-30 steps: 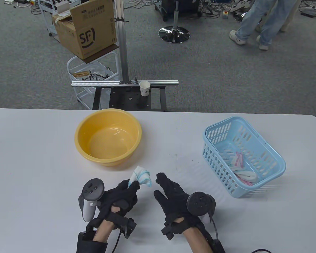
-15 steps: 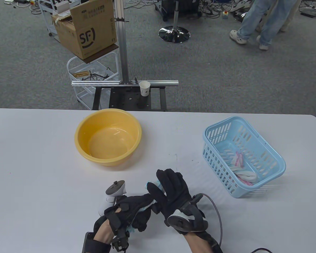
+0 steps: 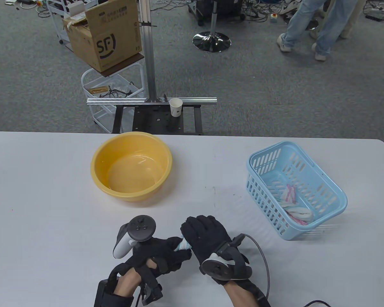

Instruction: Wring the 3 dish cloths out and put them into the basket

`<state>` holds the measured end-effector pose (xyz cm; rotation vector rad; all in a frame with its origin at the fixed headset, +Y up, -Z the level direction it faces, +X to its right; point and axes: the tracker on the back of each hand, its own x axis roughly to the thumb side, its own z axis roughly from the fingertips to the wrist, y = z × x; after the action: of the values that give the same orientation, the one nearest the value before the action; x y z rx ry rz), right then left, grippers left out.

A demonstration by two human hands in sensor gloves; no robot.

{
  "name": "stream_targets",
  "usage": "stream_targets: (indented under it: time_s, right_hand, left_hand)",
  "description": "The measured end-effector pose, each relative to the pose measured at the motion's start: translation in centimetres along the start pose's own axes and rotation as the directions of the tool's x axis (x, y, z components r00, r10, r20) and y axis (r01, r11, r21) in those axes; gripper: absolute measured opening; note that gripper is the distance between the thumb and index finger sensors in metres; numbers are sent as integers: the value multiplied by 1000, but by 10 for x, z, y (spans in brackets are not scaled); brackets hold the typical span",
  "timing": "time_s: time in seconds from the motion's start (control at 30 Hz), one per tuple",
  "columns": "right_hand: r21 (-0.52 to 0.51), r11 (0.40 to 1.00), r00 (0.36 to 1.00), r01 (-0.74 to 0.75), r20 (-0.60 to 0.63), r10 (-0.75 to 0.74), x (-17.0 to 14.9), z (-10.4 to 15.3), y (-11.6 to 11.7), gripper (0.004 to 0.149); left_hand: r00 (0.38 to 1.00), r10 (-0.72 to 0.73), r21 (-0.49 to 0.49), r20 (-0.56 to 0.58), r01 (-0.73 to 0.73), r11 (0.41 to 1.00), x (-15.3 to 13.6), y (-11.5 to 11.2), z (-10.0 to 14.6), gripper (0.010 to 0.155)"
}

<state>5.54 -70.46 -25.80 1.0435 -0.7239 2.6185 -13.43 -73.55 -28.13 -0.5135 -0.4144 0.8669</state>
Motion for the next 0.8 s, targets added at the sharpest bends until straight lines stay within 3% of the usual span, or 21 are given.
stream_targets:
  time_s: [0.13, 0.27, 0.43, 0.57, 0.8]
  right_hand:
    - [59, 998, 1000, -25, -16, 26, 6, -3, 4, 53]
    - [87, 996, 999, -25, -43, 29, 9, -7, 6, 54]
    - [92, 992, 987, 88, -145, -75, 10, -7, 5, 56]
    - [76, 972, 950, 222, -241, -199, 5, -6, 6, 56]
    - [-13, 797, 706, 604, -456, -542, -14, 3, 18, 57]
  left_hand:
    - [953, -296, 119, -71, 303, 946, 9, 3, 3, 57]
    - [846, -516, 234, -135, 533, 813, 17, 3, 6, 56]
    - [729, -661, 342, -177, 675, 653, 26, 2, 9, 55]
    - [670, -718, 410, -188, 718, 562, 31, 0, 12, 52]
    - [644, -748, 494, -159, 708, 504, 35, -3, 16, 51]
